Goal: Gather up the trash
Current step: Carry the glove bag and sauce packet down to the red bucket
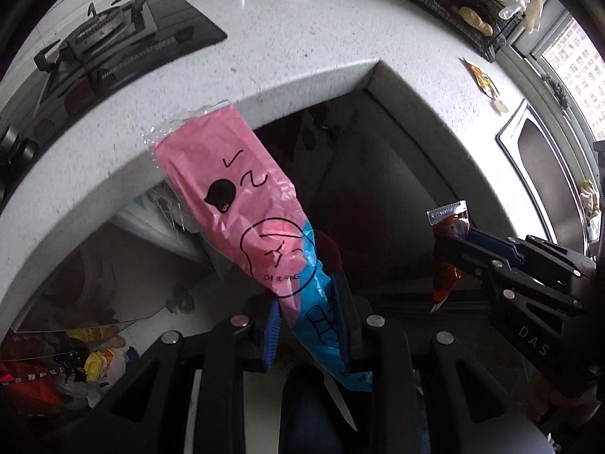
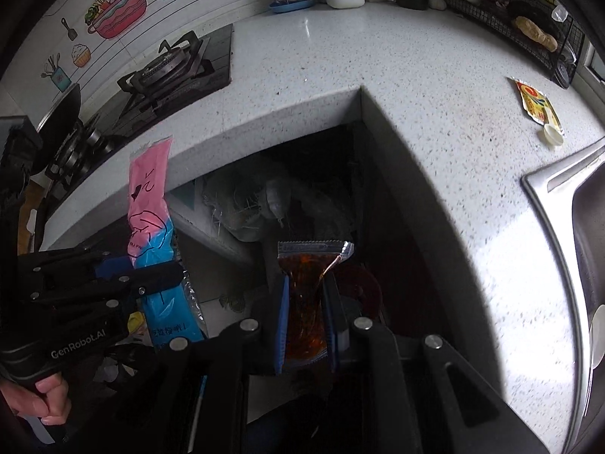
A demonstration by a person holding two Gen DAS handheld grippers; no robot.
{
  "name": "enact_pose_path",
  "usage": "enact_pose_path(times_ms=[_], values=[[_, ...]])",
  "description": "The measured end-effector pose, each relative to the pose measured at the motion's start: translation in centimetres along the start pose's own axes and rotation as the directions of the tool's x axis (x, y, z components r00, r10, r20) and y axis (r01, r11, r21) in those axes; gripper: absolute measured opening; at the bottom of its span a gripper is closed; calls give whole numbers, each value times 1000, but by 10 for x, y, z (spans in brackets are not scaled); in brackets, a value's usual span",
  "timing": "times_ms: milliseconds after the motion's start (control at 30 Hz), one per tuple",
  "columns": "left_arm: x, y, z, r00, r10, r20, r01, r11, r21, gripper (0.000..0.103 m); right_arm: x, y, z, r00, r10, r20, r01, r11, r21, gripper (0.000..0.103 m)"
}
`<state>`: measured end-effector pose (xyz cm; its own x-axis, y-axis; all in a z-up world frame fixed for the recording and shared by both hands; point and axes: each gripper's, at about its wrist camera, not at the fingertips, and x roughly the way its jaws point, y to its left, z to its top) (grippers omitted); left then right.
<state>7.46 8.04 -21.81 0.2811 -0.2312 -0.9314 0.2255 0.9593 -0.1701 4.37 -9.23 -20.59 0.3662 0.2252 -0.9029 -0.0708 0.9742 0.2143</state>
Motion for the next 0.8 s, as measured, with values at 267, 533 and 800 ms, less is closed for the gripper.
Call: enact_pose_path(times_ms=[267,533,800], values=[[63,13,-38,996,-48,-77,51,998,41,23,50,-1,-46,997,-24,-68,27,999,43,15],[144,15,-45,991,-73,-114,84,992,98,23,119,-23,-67,994,-51,-97,63,990,129,15],[245,13,-54,978,-132,-159,156,976,150,23,203,-58,-92,994,-58,-87,75,977,202,15]])
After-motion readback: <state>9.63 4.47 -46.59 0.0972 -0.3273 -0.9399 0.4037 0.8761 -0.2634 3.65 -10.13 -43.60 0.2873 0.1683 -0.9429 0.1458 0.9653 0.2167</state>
